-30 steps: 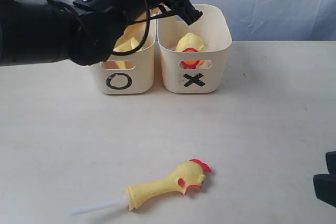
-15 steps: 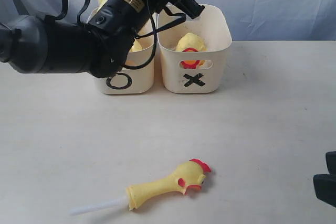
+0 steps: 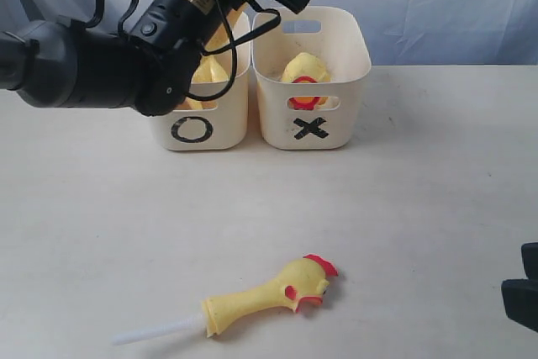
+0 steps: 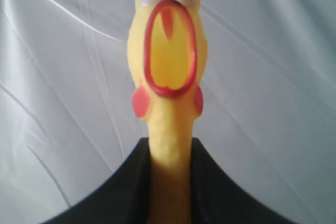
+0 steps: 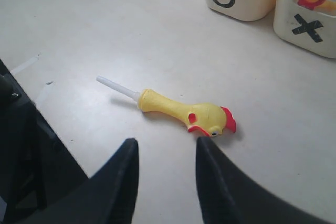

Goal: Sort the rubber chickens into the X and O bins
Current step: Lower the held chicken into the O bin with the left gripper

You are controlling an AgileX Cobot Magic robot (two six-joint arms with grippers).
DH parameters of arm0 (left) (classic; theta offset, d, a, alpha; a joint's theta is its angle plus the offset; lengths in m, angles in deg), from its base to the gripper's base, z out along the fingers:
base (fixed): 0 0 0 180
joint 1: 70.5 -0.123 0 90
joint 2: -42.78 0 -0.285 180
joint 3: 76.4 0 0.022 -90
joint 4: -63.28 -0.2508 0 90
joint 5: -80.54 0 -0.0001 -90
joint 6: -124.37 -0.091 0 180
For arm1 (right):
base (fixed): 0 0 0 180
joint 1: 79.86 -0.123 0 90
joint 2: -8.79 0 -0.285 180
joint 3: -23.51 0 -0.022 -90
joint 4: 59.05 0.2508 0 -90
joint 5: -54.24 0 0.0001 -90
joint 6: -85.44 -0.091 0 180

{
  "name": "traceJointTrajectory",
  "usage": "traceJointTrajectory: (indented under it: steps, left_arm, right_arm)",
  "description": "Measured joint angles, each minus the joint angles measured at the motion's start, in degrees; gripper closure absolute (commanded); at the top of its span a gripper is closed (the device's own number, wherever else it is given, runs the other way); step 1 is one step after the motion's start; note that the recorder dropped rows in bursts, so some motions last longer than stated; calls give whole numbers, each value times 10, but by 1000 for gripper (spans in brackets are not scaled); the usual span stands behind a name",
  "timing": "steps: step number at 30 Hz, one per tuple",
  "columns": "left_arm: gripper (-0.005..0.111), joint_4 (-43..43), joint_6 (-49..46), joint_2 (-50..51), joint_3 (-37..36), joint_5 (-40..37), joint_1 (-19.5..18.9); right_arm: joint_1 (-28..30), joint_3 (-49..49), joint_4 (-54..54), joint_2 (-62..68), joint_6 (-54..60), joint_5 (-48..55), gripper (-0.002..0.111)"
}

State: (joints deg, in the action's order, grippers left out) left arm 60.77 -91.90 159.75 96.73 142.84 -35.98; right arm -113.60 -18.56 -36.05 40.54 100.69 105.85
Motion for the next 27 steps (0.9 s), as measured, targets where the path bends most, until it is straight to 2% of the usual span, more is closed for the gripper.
traceJointTrajectory:
  steps: [9, 21, 27]
  left_arm:
    - [107, -4, 1, -4, 2, -88, 0]
    - [107, -34, -3, -35, 2, -98, 0]
    - [107, -63, -6, -35, 2, -71, 0]
  right_arm:
    - [0, 0, 0, 0, 0, 0, 73]
    - [0, 0, 0, 0, 0, 0, 73]
    - [0, 0, 0, 0, 0, 0, 73]
